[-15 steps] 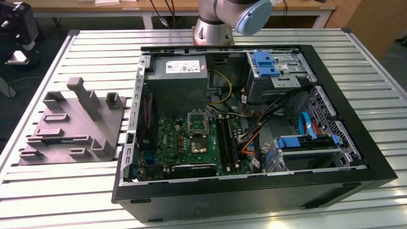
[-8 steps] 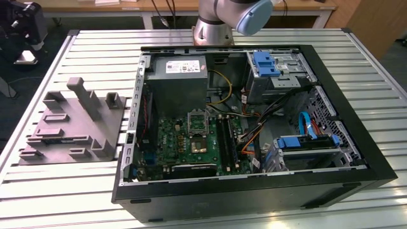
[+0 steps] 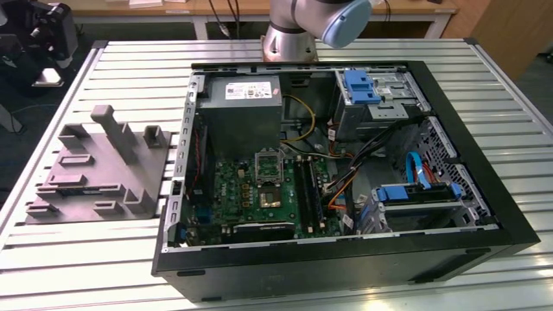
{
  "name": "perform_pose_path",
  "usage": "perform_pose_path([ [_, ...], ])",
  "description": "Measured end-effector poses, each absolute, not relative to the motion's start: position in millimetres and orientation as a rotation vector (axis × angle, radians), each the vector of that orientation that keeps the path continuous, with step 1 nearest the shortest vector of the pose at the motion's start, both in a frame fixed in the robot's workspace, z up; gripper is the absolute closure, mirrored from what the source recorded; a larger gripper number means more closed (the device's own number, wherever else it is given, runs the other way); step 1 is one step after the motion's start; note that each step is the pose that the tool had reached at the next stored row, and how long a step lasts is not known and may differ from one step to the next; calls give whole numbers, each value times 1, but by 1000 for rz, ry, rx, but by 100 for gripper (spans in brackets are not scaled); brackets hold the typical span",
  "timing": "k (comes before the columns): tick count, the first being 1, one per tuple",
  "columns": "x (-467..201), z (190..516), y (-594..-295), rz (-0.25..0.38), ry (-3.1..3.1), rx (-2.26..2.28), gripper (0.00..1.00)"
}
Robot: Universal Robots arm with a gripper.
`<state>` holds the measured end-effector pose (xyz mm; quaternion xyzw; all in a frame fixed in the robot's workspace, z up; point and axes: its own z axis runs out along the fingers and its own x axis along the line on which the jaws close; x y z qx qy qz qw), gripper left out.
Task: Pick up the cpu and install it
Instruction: 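Pick up the cpu and move it towards the insertion slot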
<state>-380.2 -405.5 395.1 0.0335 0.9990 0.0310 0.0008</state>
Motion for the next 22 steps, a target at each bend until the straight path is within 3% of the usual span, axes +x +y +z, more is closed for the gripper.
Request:
perform_pose_path([
  [22,-342,395,-405,98,3137,105,53],
])
